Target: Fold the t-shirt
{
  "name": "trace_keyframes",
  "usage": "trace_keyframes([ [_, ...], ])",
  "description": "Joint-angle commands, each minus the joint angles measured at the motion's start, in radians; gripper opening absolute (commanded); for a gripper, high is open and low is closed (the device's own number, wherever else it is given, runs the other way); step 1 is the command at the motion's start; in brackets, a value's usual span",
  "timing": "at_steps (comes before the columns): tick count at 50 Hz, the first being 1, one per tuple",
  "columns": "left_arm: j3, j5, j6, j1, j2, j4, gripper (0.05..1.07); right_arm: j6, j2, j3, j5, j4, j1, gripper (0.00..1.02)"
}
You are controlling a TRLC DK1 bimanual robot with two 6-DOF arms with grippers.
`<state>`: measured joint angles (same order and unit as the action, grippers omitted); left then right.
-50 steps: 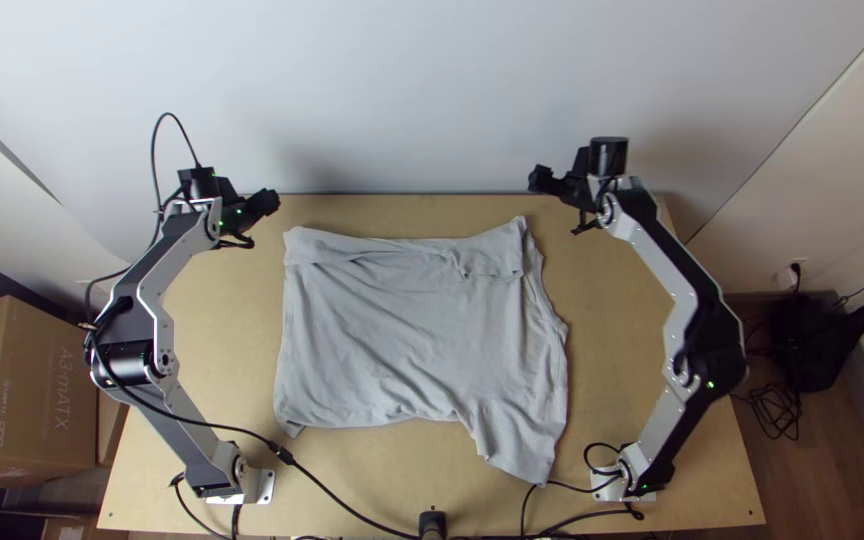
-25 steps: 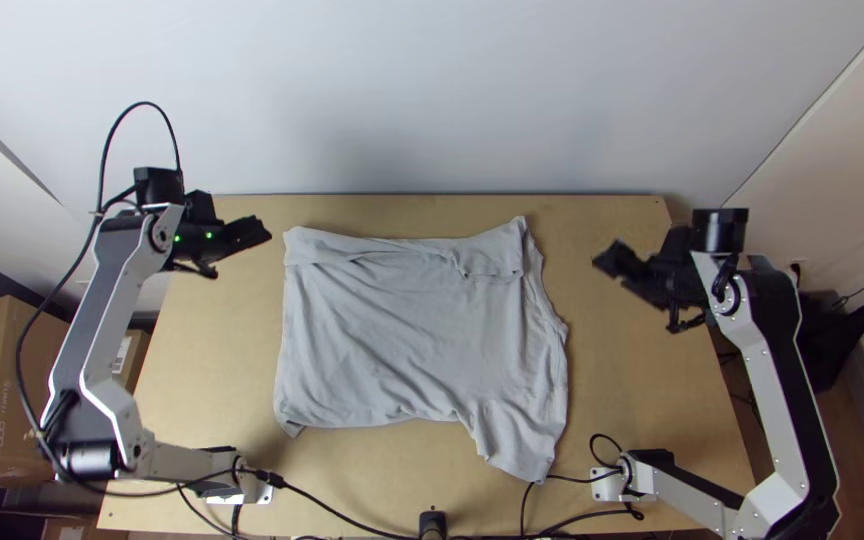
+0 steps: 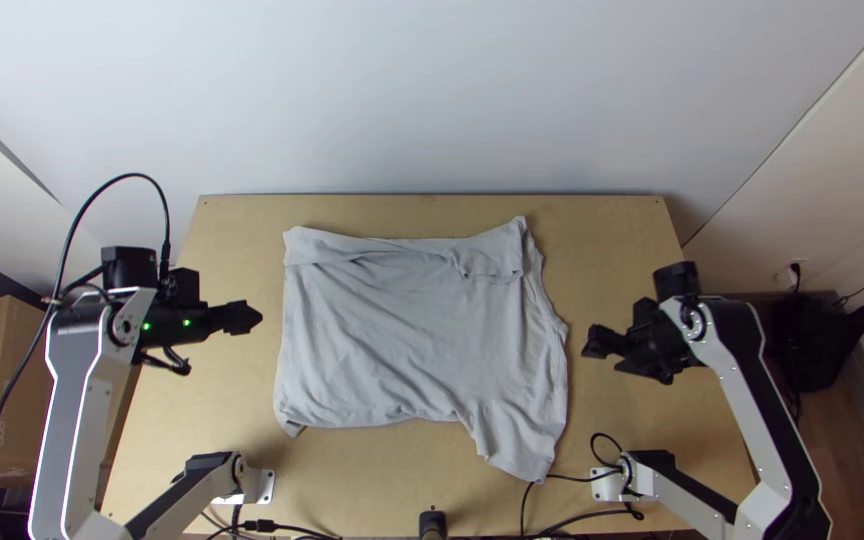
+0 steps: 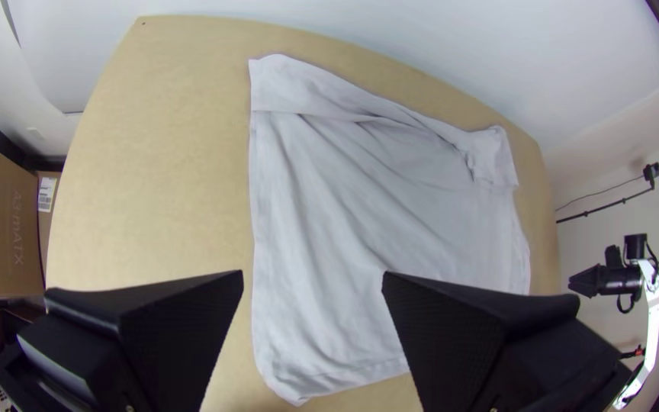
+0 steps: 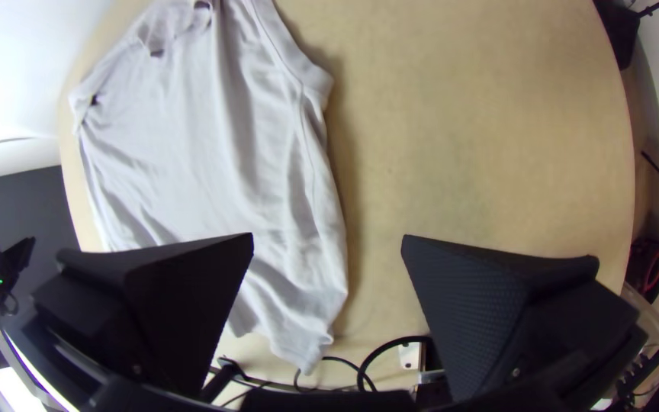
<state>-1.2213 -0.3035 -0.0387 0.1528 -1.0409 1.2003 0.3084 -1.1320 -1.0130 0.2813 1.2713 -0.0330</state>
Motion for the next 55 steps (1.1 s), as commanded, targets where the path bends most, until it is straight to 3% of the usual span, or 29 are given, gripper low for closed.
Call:
trace_keyframes([
  [1,0.037,-0.002,0.04,0.002,0.079,0.03,0.95,-0.034,-0.014,0.117,0.009,-0.049,-0.013,0.83],
  [14,0.054,-0.003,0.056,0.002,0.117,0.074,0.95,0.031,-0.063,0.221,0.009,-0.136,-0.139,0.83],
  [32,0.101,0.026,0.065,-0.01,0.15,0.09,0.95,0.037,-0.173,0.297,0.01,-0.263,-0.174,0.83],
  [55,0.095,0.038,0.071,-0.013,0.163,0.116,0.95,0.069,-0.147,0.369,0.01,-0.228,-0.334,0.83],
])
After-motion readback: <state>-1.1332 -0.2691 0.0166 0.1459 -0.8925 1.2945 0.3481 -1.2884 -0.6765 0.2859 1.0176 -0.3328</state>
